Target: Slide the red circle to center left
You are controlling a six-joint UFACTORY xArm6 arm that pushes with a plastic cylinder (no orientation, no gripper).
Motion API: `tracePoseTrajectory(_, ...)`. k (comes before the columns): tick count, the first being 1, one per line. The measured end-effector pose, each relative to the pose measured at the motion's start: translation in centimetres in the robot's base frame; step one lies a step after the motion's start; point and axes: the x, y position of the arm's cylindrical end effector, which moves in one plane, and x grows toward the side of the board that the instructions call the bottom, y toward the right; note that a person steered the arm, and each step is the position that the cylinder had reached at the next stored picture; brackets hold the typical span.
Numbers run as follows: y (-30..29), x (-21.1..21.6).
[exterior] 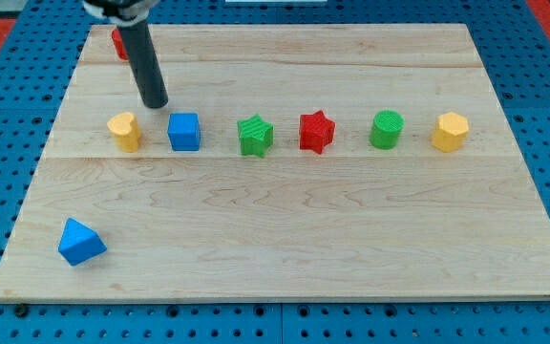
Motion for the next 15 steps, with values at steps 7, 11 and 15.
tracePoseTrajectory(7, -7.1, -13.3)
tracePoseTrajectory(11, -4.9, -2.1)
tracePoseTrajectory(15, -7.9, 1.4)
